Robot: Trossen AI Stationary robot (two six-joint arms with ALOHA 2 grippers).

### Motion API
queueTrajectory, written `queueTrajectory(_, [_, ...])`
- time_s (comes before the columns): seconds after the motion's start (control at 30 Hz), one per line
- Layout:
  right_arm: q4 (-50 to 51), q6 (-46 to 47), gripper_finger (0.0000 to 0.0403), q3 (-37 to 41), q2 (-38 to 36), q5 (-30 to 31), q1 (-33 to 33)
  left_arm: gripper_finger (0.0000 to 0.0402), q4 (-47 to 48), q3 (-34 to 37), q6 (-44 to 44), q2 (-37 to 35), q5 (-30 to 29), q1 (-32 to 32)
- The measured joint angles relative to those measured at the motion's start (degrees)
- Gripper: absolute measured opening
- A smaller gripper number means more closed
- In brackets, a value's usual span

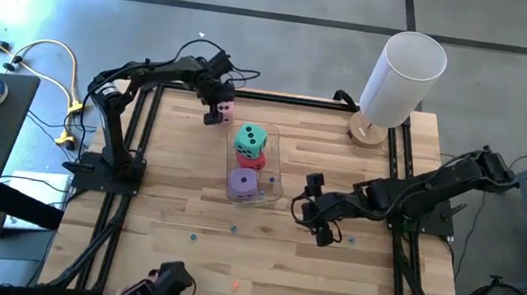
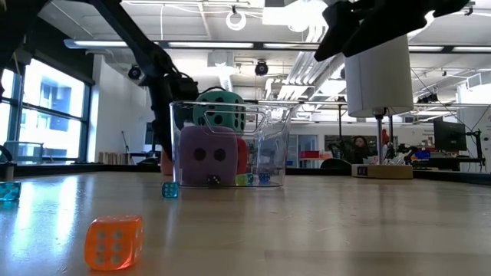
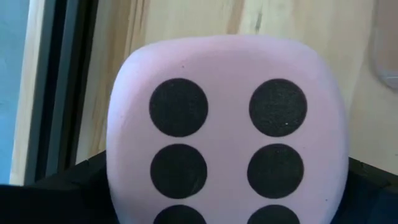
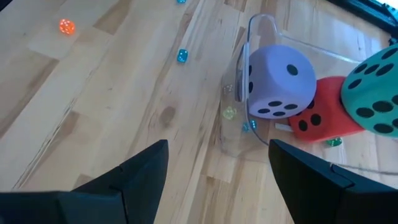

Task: Pick & Place Dice
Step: Put the large pink die into the transparent bin

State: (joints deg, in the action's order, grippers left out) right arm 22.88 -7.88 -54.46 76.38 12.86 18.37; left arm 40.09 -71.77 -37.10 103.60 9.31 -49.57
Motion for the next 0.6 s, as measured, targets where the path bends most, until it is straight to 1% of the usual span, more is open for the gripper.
queueTrajectory(0.1, [0.66,0.56,0.0270,0.00,0.00,0.00,0.00,0.0372,0.64,0.00,0.25,-1.23,-1.19,0.87])
queueTrajectory(0.23, [0.96,0.59,0.0270,0.00,0.00,0.00,0.00,0.0371,2.15,0.00,1.00,-4.73,-5.32,2.33])
queueTrajectory(0.37, [0.96,0.34,0.0270,0.00,0.00,0.00,0.00,0.0371,4.71,0.00,1.82,-10.39,-7.19,4.04])
queueTrajectory(0.47, [0.93,0.26,0.0270,0.00,0.00,0.00,0.00,0.0371,7.07,0.00,3.65,-15.74,-9.92,6.17])
queueTrajectory(0.6, [0.93,0.20,0.0270,0.00,0.00,0.00,0.00,0.0370,13.05,-0.02,5.05,-23.33,-13.41,10.20])
